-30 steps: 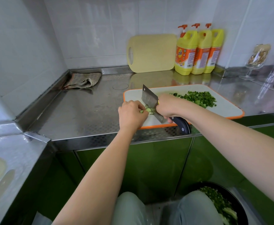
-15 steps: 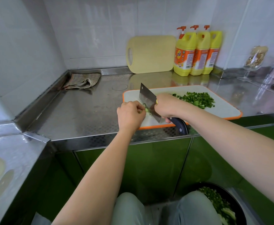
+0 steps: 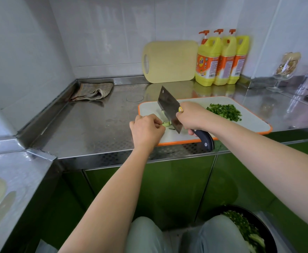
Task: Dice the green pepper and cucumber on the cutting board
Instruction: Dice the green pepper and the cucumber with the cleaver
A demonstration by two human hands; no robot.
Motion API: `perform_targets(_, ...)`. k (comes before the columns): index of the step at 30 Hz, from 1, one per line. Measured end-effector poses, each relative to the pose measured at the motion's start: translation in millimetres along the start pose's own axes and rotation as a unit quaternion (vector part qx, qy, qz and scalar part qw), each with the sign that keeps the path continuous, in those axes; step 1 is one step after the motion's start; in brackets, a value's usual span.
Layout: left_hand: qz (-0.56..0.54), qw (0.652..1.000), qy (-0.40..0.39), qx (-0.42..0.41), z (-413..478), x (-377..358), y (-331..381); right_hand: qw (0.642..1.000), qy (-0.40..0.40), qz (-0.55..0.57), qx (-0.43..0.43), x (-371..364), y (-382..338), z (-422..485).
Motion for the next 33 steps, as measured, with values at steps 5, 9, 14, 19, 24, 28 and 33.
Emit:
perform_targets(5, -0.002, 1.0, -0.001, -0.004, -0.7, -0.7, 0.4, 0.995, -0.062, -0.074, -0.028, -16.6, -5.5, -4.5)
perform_targets(9, 0.002, 1.0, -0.006, 0.003, -0.9, -0.2, 0.0, 0.995, -0.062, -0.076, -0.024, -17.9, -6.8, 1.0)
perform_targets(14, -0.008, 1.0, -0.012, 0.008, -0.1, 0.8, 0.0, 0.999, -0.02, -0.043, -0.004, -8.4, -4.7, 1.7)
perform_targets(19, -0.017, 1.0, -0.013, 0.005, -1.7, 2.6, 0.7, 0.996, -0.056, -0.068, -0.006, -10.7, -9.0, -2.4)
perform_targets(24, -0.021, 1.0, -0.009, -0.001, -1.1, 3.6, 1.8, 0.995, -0.06, -0.076, -0.018, -21.3, -9.2, 1.0)
perform_targets(28, -0.033, 0.999, -0.009, 0.003, -0.6, 3.3, 0.4, 0.998, -0.025, -0.057, -0.014, -17.7, -7.5, 3.2)
perform_targets(33, -0.038, 0.999, -0.012, 0.004, -0.5, 4.9, 1.3, 0.998, -0.027, -0.052, 0.01, -9.6, -10.4, 1.1)
Point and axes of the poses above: each hand's wrist, its own z-axis towards the middle knuckle, its own x-axis out of the back of the hand, y = z × x, the point moved 6 cm from there along z, towards the middle knuckle, and after that the axes turned 5 degrees about x, right-handed, at the moved point
